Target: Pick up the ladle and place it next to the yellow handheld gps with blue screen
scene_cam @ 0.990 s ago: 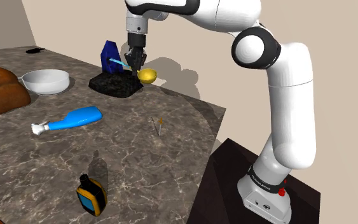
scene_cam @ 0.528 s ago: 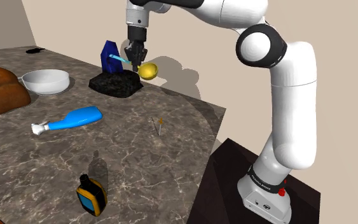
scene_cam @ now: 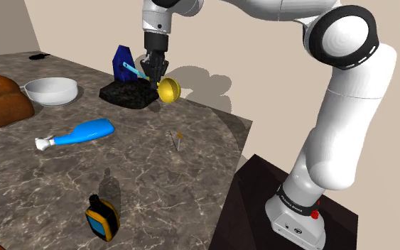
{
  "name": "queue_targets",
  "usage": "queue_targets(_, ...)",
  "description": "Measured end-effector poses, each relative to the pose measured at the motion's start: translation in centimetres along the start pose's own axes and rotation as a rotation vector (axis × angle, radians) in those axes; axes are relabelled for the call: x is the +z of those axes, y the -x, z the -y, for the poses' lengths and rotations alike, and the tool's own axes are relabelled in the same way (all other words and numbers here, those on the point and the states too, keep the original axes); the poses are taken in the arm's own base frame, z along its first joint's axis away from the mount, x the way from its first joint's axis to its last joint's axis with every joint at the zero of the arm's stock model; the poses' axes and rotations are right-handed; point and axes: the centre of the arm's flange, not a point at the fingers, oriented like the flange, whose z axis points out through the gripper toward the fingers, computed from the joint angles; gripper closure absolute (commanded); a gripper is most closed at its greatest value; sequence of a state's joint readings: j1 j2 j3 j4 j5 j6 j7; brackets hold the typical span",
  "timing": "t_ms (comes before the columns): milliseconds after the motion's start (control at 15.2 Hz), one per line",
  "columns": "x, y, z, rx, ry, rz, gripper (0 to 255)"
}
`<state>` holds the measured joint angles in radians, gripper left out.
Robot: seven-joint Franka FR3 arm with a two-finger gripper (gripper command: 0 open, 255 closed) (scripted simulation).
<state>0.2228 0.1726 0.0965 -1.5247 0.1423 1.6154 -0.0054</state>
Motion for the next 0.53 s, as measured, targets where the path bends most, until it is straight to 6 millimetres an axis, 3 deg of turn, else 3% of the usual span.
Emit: queue_targets(528,1.7,7.0,7.7,0.0,0.0,0.0,255)
